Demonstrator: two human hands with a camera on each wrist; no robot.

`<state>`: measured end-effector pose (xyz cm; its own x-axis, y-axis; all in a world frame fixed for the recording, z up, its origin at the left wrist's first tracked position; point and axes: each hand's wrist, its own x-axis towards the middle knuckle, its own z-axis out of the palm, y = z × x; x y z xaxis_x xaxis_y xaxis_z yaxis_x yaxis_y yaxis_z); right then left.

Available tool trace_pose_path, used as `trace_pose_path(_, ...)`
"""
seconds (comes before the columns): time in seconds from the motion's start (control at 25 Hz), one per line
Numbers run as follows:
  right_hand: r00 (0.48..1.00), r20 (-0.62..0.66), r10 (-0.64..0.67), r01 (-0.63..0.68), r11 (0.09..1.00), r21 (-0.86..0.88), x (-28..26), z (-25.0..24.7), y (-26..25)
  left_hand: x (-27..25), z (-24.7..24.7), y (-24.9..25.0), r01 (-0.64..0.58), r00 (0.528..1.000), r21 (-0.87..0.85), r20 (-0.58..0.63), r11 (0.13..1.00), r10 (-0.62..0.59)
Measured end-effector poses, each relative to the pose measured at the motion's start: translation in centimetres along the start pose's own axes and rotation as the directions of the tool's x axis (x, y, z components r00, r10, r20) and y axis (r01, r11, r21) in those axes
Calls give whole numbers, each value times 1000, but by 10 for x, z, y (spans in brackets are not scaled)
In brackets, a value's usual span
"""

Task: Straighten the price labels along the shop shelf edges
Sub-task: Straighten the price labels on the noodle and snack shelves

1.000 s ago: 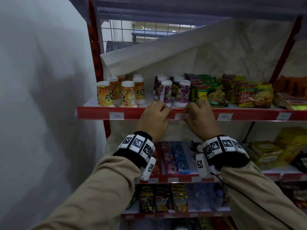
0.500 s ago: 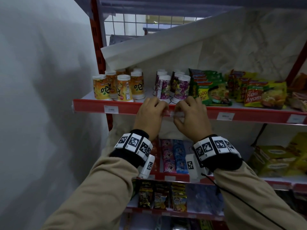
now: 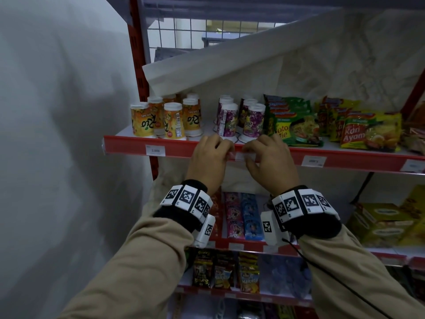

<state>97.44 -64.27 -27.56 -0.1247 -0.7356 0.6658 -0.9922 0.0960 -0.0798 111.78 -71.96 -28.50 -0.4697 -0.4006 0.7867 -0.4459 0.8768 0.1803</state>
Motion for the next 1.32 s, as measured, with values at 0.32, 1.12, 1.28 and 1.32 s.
trace_pose_path(0.32,995,37,92,-91,996,-10,5,3,-5,2,5,-7,-47,998,33,40,998,46)
trace_pose_path(1.12,929,74,361,-242,445,862,4,-2,-22,4,14,-13,46,999,-147,-7,988,-47)
trace_pose_path(1.28,978,-85,189,-107,811,575,6,-10,-12,5,16,-15,31,999,-139,-6,990,-32)
trace_pose_path(1.32,978,-108,179,-97,848,521,8,-12,-8,5,16,-15,35,999,-144,-4,989,-36)
